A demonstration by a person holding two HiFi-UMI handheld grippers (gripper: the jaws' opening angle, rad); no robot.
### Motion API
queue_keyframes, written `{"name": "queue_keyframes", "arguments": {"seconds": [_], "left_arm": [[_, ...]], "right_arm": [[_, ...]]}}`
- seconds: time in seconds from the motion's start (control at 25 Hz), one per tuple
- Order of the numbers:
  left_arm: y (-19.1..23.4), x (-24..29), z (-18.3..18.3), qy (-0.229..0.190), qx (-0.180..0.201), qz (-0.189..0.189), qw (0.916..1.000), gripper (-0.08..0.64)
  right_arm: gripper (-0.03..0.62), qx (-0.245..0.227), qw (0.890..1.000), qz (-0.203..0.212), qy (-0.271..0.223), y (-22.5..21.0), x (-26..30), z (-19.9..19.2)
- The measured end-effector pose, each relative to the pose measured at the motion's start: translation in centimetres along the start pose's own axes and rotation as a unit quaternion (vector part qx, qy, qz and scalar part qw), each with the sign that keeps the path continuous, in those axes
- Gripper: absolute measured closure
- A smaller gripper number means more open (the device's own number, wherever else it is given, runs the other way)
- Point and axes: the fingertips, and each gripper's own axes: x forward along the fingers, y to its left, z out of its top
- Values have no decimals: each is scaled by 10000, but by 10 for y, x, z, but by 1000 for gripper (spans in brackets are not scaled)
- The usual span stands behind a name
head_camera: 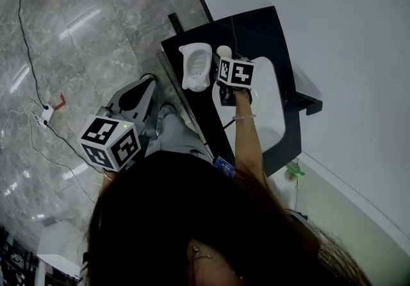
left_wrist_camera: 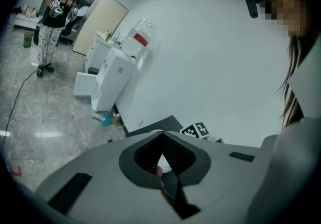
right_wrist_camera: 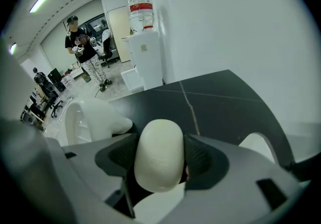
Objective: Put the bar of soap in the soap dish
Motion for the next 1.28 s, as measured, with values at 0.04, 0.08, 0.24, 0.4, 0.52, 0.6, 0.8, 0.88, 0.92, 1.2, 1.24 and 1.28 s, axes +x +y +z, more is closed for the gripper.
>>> {"name": "queue_keyframes", "arguments": {"seconds": [0.04, 0.08, 0.24, 0.4, 0.52, 0.6, 0.8, 0.88, 0.92, 1.2, 1.24, 1.28], "left_arm": [[-1, -2, 0, -14, 8, 6, 10000, 560], [-1, -3, 0, -30, 13, 16, 10000, 560], [-1, -9, 3, -107, 29, 44, 9999, 560], [-3, -11, 6, -151, 85, 8, 9998, 560], [-9, -11, 8, -155, 161, -56, 9997, 560], [-15, -11, 9, -167, 218, -115, 9996, 560], [-28, -13, 13, -217, 369, -237, 9988, 560], [-32, -14, 14, -245, 438, -267, 9984, 560], [-34, -15, 15, -261, 466, -277, 9982, 560], [-44, -22, 15, -392, 555, -286, 9973, 560], [-44, -24, 16, -421, 554, -278, 9972, 560], [-44, -25, 17, -450, 546, -267, 9971, 560]], "right_arm": [[293, -1, 10000, -5, -14, 0, -1, 0], [293, -10, 10000, -9, -27, 0, -1, 0], [293, -66, 10000, -15, -42, -1, -4, -1], [293, 143, 9996, 48, -221, -5, -17, 4], [293, 221, 9990, 100, -380, -6, -31, 10], [293, 238, 9984, 132, -486, -5, -39, 14], [293, 241, 9964, 235, -774, 4, -60, 26], [293, 244, 9951, 350, -894, 10, -67, 32], [293, 240, 9943, 410, -953, 14, -70, 36], [293, 55, 9899, 744, -1202, 44, -85, 54], [293, 13, 9896, 790, -1203, 49, -85, 55], [293, -27, 9893, 831, -1200, 54, -85, 57]]}}
